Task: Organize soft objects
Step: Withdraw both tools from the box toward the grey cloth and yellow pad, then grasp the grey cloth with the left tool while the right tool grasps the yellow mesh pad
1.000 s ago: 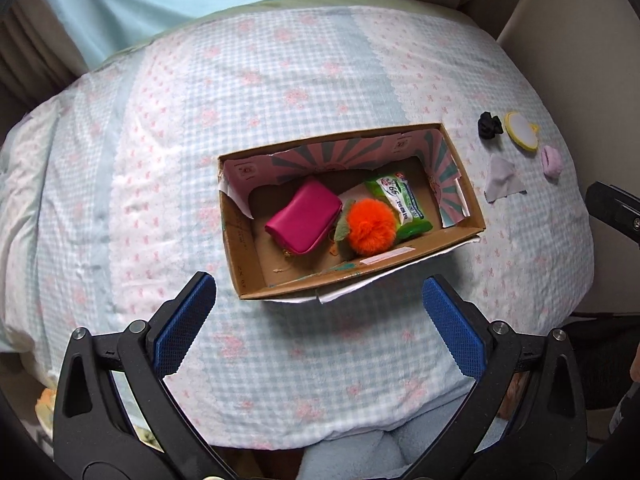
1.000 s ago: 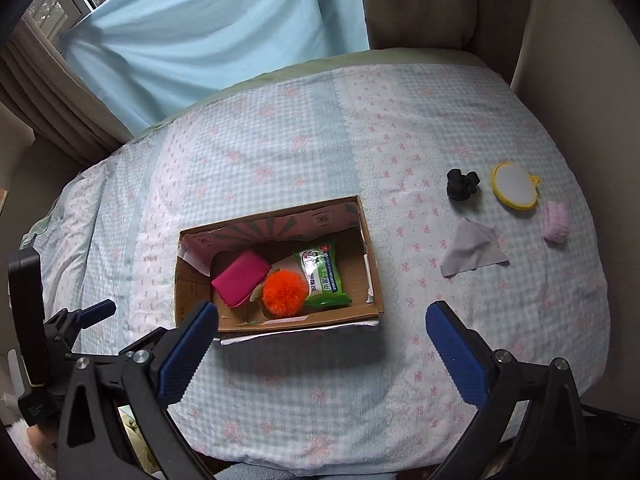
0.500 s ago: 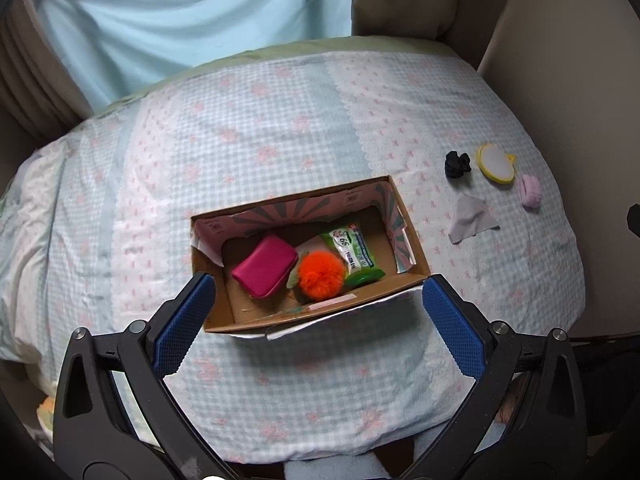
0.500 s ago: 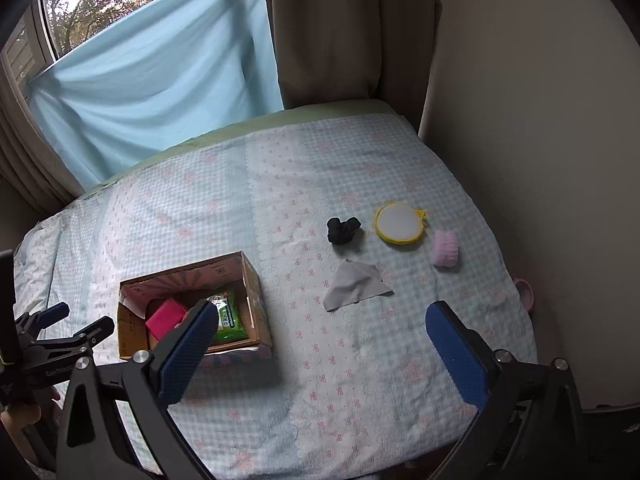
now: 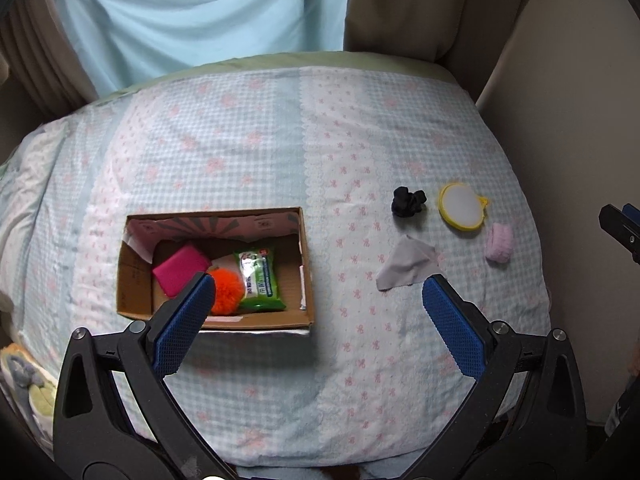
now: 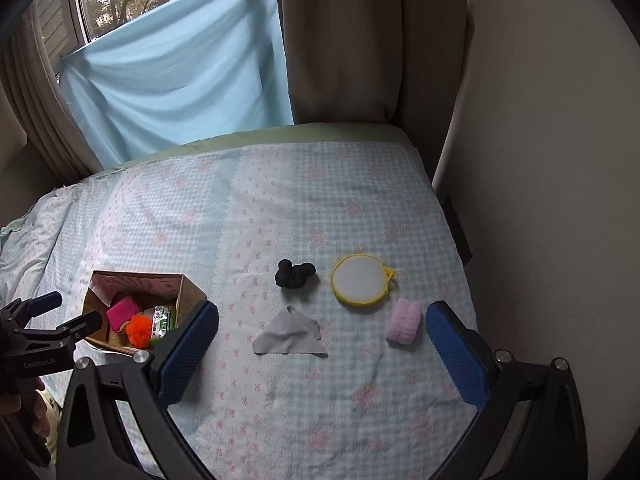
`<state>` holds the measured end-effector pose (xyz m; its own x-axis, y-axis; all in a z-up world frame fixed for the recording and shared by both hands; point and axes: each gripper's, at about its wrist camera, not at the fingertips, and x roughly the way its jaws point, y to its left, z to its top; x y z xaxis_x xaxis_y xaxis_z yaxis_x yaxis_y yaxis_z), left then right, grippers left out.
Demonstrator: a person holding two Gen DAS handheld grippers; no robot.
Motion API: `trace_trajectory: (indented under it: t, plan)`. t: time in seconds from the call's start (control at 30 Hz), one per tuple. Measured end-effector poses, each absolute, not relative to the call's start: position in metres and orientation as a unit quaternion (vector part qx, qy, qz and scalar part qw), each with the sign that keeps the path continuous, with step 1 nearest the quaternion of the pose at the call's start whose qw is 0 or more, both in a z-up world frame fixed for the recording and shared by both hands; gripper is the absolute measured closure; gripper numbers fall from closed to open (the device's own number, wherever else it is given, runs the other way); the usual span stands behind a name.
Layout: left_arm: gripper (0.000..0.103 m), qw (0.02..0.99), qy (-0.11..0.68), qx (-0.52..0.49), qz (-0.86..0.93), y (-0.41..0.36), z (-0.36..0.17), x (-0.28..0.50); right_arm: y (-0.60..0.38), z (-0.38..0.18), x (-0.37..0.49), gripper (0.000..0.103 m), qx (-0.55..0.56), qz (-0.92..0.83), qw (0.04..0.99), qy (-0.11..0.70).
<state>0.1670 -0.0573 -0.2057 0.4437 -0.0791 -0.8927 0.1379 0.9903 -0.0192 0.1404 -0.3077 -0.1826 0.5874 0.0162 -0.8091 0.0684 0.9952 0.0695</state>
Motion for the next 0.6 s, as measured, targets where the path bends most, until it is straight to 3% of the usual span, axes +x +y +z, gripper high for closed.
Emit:
trace_trajectory:
  t: [0.27,0.6]
  plan:
    - [0.000,0.838,0.541,0.031,-0.067,-0.120,-0.240,0.182,-0.347,-0.223,0.188,0.000,0.032,0.029,0.878,0.477]
    - [0.000,0.809,0.579,0.047,-0.090,-0.185,-0.344,0.223,-0.369,-0.316,0.256,0.000,0.008,0.069,0.841,0.536]
